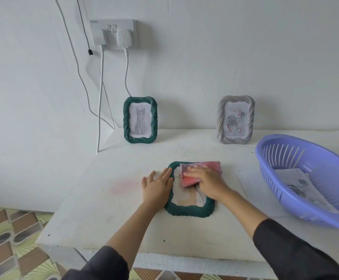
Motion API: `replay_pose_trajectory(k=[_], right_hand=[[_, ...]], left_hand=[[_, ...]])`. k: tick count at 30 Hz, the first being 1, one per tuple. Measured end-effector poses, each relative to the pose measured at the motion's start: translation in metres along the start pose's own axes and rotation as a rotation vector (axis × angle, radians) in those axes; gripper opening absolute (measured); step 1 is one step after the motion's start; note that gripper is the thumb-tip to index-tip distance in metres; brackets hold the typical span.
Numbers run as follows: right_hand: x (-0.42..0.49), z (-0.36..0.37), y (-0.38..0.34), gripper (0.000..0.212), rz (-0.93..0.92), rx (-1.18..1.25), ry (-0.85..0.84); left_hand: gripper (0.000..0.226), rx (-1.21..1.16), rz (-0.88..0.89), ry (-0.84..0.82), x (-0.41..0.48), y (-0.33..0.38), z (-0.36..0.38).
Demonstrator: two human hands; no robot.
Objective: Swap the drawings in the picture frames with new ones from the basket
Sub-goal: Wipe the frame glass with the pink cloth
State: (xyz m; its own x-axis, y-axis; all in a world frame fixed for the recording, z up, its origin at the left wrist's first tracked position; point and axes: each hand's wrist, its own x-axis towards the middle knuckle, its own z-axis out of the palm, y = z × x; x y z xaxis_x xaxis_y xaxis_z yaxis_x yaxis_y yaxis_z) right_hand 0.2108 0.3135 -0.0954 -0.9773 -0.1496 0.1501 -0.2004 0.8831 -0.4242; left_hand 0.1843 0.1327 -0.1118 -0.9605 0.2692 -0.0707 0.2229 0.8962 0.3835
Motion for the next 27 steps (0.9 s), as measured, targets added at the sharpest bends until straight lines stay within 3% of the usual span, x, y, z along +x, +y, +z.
replay_pose_trajectory(k=[6,8,11,15,17,19,22,27], right_hand=[[-0.054,-0.005,-0.005,0.067,-0.199,0.057,-0.213],[-0.062,-0.016,0.011,0.071,-0.155,-0.012,-0.184],[-0.056,-0.032,0.024,0.066,0.017,-0.018,-0.007],[-0.039,-0.053,0.002,0.032,0.276,0.619,0.387],[-0.031,-0.058,-0.017,0.023,0.402,0.816,0.447],[-0.023,-0.054,-0.034,0.022,0.482,1.163,0.345],[-0.019,-0.042,-0.051,0.049,0.515,1.74,0.086],[-0.022,-0.021,-0.056,0.074,0.492,1.977,-0.086]], left_hand=[[0.046,-0.011,-0.002,-0.006,0.0,0.0,-0.003],[0.046,-0.025,-0.005,-0.02,0.002,0.0,-0.003],[0.045,-0.102,-0.06,-0.054,0.006,0.005,-0.012],[0.05,-0.276,-0.125,0.162,-0.006,0.04,-0.03],[0.057,-0.379,-0.057,0.246,-0.017,0.067,-0.039],[0.062,-0.462,-0.016,0.202,-0.026,0.09,-0.043],[0.07,-0.552,-0.069,0.073,-0.033,0.103,-0.038],[0.067,-0.595,-0.114,0.079,-0.032,0.079,-0.04]])
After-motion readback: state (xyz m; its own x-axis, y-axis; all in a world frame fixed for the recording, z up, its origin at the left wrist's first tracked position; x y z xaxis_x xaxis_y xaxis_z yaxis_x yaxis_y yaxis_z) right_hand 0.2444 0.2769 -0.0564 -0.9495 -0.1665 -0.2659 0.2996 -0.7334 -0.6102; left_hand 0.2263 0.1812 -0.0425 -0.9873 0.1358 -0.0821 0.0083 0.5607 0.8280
